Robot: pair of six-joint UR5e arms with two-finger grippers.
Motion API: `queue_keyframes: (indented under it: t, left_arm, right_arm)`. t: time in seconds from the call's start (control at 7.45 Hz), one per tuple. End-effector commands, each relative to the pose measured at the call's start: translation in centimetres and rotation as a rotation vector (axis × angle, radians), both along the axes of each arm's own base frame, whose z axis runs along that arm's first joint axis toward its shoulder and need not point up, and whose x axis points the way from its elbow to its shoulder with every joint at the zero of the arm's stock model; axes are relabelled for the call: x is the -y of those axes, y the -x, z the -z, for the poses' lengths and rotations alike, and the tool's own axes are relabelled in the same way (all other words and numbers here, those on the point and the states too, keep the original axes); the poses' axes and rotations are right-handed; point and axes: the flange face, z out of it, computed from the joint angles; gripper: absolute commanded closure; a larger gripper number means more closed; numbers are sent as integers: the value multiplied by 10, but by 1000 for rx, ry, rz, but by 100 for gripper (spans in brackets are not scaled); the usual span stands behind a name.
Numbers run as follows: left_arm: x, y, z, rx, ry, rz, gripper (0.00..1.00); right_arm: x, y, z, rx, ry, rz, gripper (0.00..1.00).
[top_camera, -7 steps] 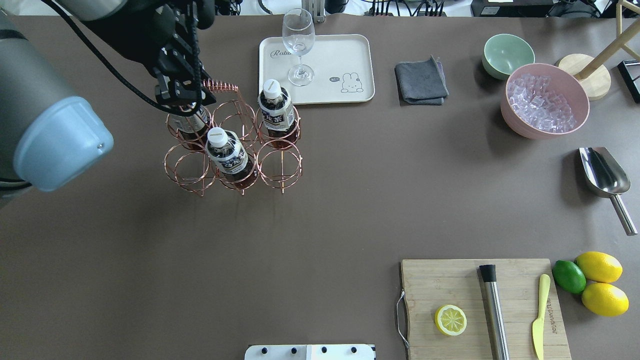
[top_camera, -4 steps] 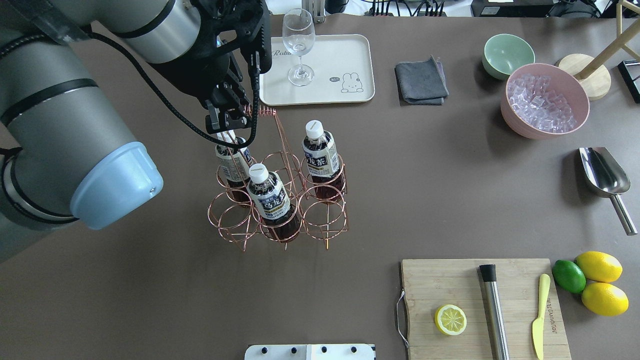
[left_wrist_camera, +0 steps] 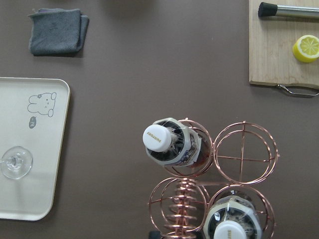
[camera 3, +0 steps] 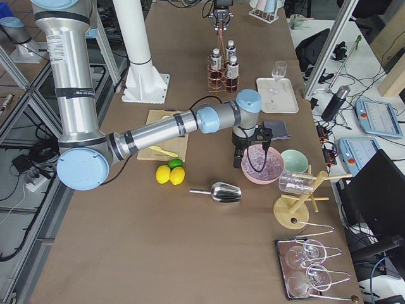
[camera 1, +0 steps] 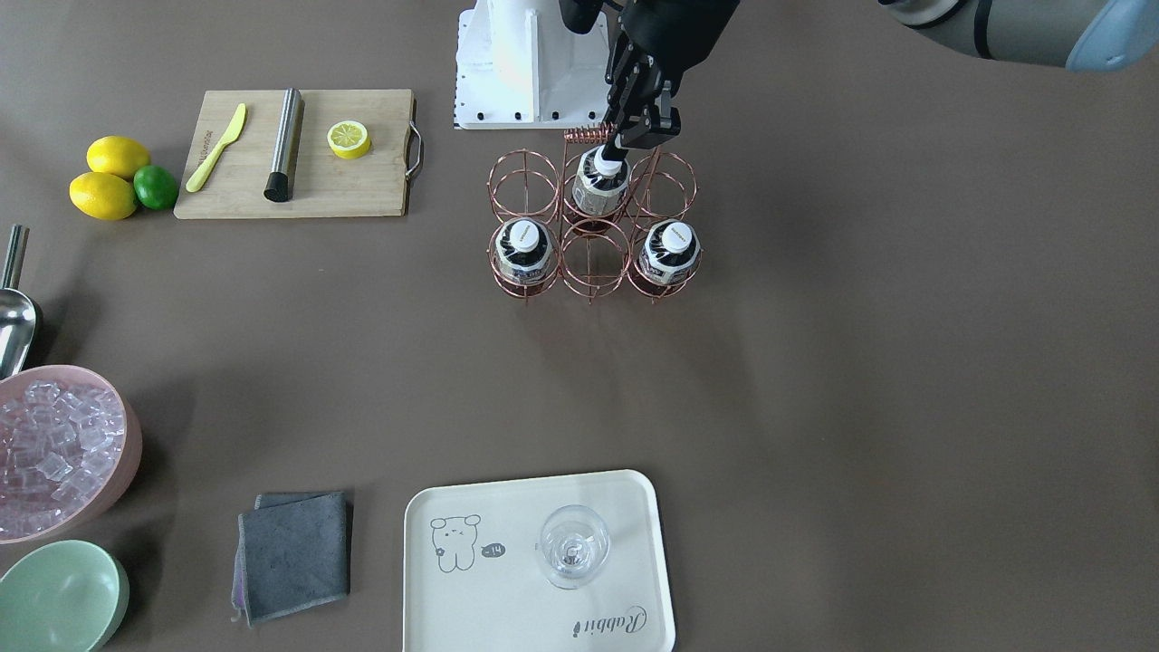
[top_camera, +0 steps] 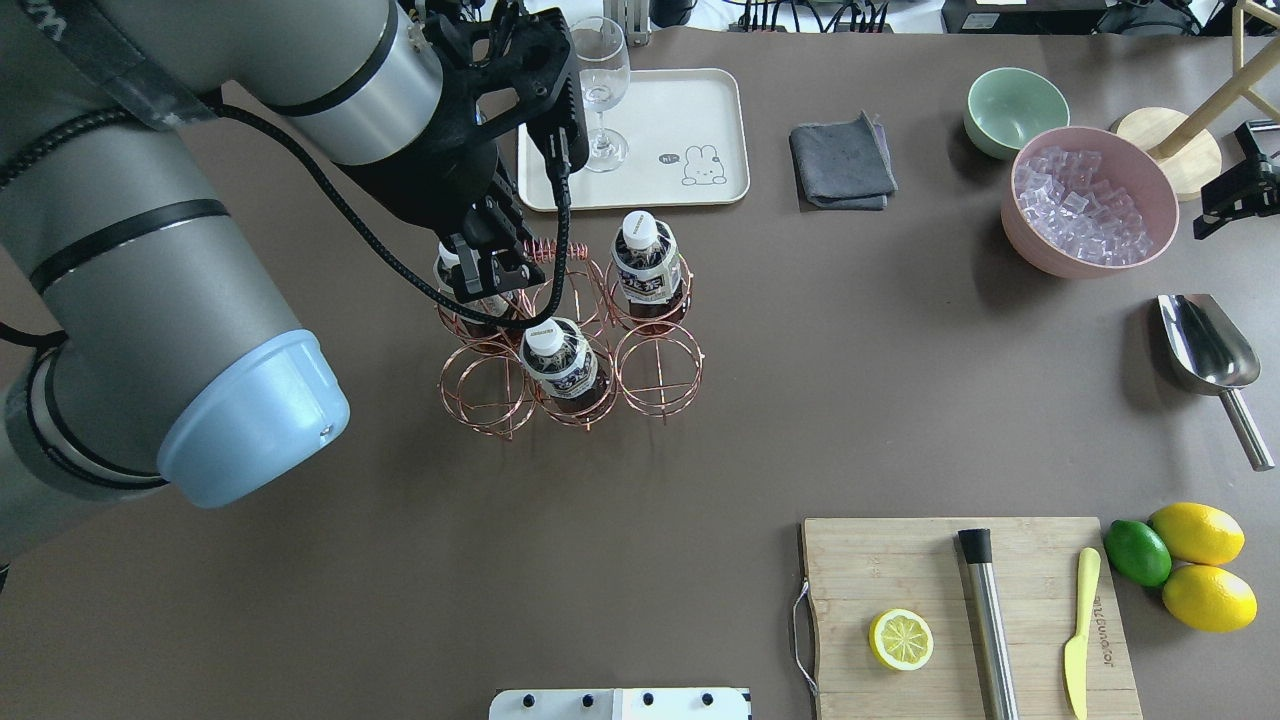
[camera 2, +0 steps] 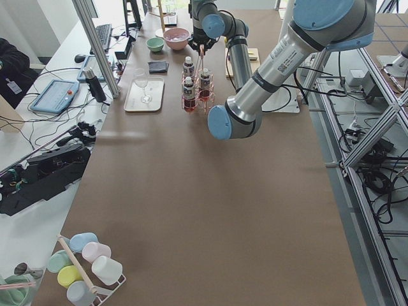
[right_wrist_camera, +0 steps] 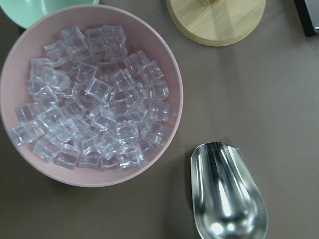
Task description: Take tea from basket to plate
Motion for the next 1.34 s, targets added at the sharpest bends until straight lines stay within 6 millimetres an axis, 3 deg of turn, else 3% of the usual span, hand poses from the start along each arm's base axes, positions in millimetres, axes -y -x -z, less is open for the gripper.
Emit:
queue_keyframes:
  t: [0.0,0.13,0.4,0.81,0.94,1.21]
  left_arm:
    - [-2,-9,-6,9,16,-10,100]
    - [-9,-26,-7,20,25,-39,100]
    - [-2,-36,-7,0,24,-33,100]
    - [-2,-35,-9,-1,20,-30,100]
    - [-2,-35,-9,-1,20,-30,100]
    - [-2,-35,-9,-1,20,-30,100]
  right_arm:
    - [-12,58,33,57,24,41,1]
    - [-1,73,50,89,69,14,1]
    - [14,131,106,160,156,-26,1]
    - [29,165,168,310,282,5,1]
    - [23,190,193,357,355,37,2]
    - [-6,271,263,362,452,70,2]
